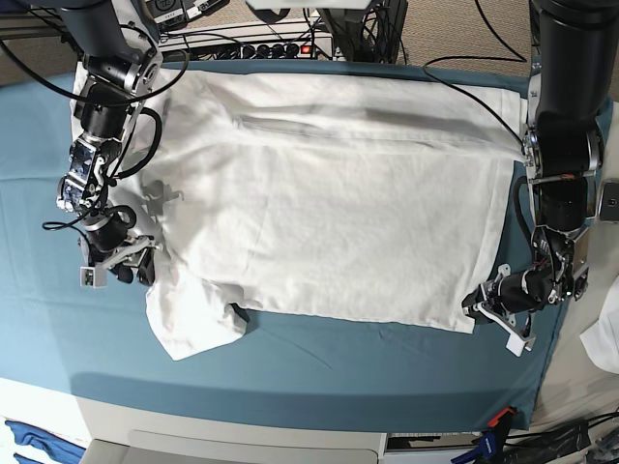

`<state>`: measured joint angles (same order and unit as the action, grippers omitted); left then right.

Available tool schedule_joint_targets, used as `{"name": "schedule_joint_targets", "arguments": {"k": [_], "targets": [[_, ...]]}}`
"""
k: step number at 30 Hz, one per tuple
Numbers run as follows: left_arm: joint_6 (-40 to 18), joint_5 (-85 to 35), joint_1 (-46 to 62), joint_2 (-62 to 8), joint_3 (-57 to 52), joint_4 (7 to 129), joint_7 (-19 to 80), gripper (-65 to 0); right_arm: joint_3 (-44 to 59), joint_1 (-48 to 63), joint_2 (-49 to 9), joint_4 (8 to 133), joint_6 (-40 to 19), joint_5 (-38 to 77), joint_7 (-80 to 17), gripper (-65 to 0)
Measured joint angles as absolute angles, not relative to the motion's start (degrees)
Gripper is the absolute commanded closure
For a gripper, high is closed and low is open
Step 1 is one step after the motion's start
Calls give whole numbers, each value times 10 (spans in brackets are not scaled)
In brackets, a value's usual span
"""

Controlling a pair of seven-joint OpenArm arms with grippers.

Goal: Fold the T-shirt properly
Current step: 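Close both grippers on the opposite shirt edge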

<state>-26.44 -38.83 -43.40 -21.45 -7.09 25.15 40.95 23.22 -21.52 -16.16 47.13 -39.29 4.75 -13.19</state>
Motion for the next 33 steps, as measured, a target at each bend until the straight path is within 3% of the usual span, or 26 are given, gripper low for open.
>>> {"name": "schedule_joint_targets", "arguments": {"k": [22,24,27,33], "targets": [[-281,-403,-408,-227,-71,252,401,0,232,-219,-140,472,-393,44,-156,-289],[-281,-403,-408,-227,-71,252,401,0,232,-219,-140,472,-386,45,-162,-224],[-281,-403,-408,-227,-71,252,401,0,232,-221,-141,472,-341,48,-177,0],[-281,-415,-408,-227,-71,252,402,0,231,-220,-154,472,-343,61,-182,0]]}}
